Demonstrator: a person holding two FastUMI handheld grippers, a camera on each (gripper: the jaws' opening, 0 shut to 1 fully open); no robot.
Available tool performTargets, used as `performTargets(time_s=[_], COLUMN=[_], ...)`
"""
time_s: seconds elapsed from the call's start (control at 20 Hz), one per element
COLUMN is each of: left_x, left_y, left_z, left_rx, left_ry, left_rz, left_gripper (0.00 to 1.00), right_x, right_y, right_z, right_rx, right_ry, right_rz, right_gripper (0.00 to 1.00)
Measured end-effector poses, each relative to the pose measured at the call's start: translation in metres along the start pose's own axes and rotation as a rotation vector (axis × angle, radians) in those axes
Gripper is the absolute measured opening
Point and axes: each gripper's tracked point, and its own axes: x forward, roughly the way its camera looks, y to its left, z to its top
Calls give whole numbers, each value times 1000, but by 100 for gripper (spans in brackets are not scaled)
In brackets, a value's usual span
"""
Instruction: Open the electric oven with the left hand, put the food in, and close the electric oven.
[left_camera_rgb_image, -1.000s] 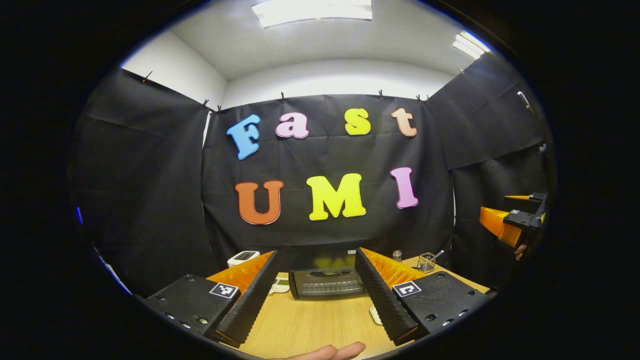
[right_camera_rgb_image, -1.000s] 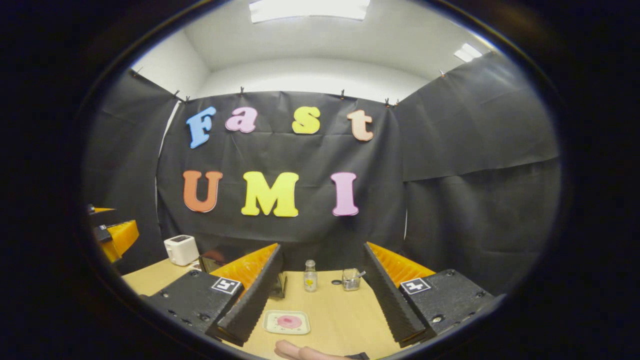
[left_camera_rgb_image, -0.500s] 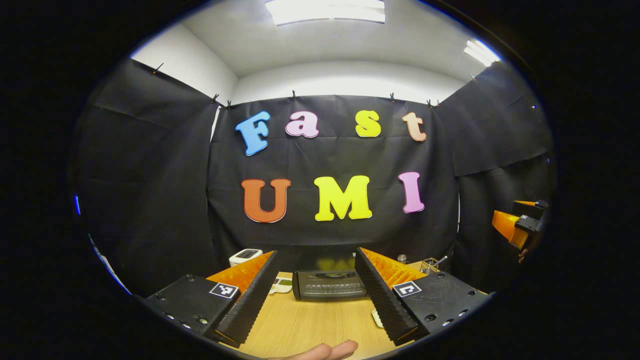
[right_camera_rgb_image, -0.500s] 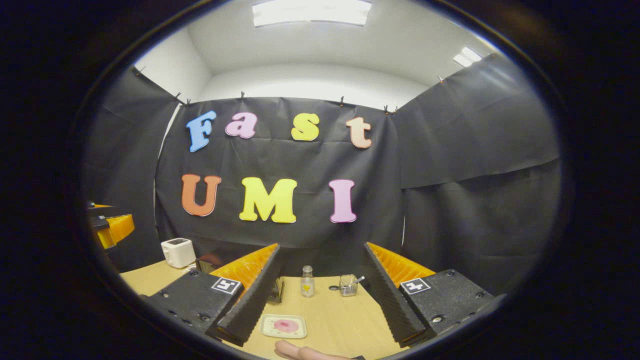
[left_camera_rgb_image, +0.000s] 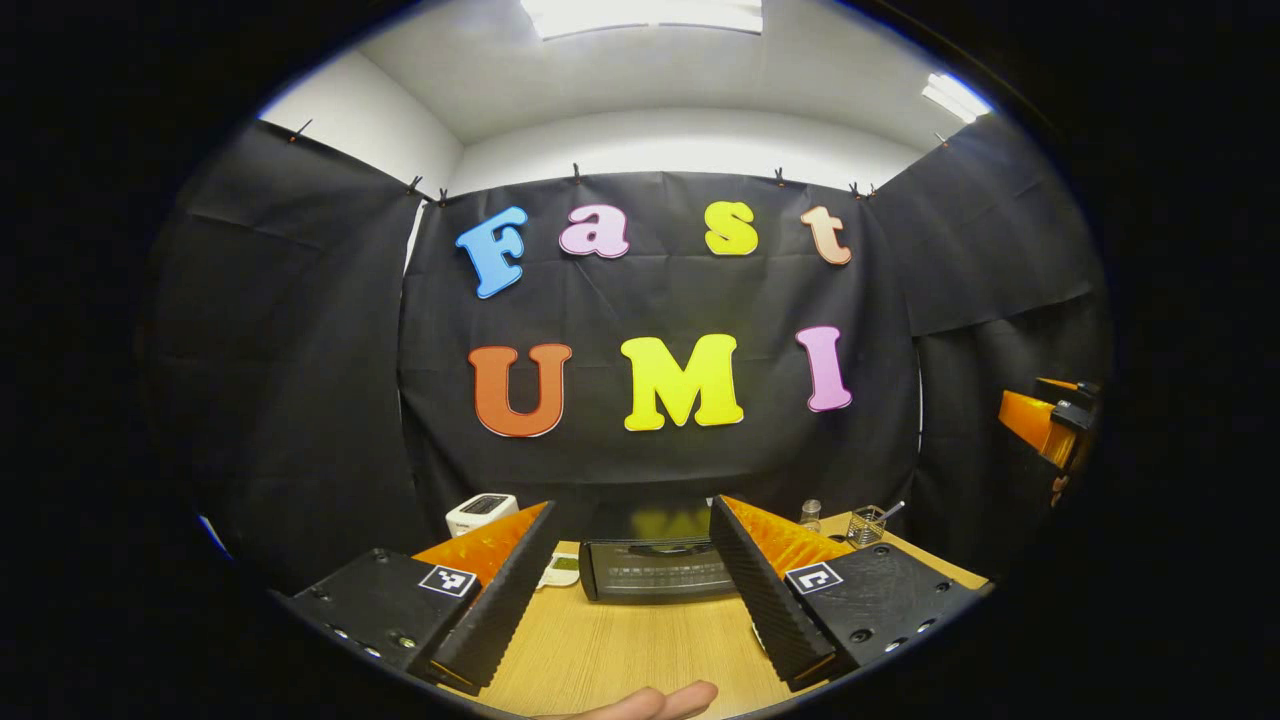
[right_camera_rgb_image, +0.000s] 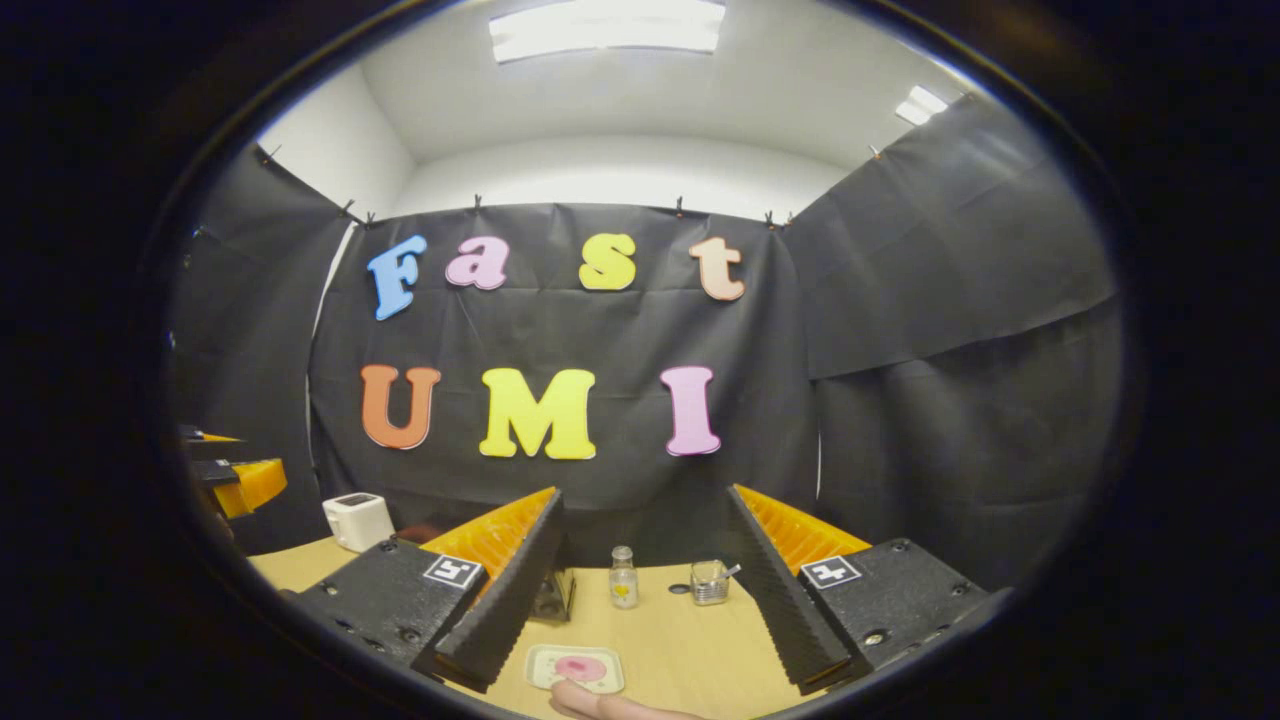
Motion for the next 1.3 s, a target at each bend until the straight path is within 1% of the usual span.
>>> performTargets(time_s=[0.25, 0.4, 0.5, 0.65, 0.75, 0.9, 1.0, 1.15, 1.3], left_x=[57, 92, 115, 151, 175, 209, 227, 245, 258], left_y=[-12, -26, -36, -44, -55, -77, -73, -67, -54], left_z=[-23, -42, -52, -67, -82, -108, -133, -174, -201], left_rx=[-2, -16, -18, 15, 18, 13, 38, 49, 48], left_ry=[67, 126, 149, 176, 210, 271, 339, 449, 516], left_rz=[-21, -57, -83, -98, -114, -161, -128, -103, -73], left_gripper=[96, 96, 96, 96, 96, 97, 96, 96, 97], right_x=[24, 36, 43, 48, 49, 51, 49, 49, 47], right_y=[-8, -18, -27, -42, -54, -77, -91, -110, -125], right_z=[-16, -26, -32, -37, -40, -48, -49, -50, -49], right_rx=[9, 0, -4, -8, 1, -2, 0, 0, -9], right_ry=[22, 34, 42, 49, 50, 60, 53, 34, 17], right_rz=[-11, -19, -28, -44, -58, -89, -105, -129, -148], right_gripper=[100, 100, 100, 100, 100, 100, 100, 100, 100])
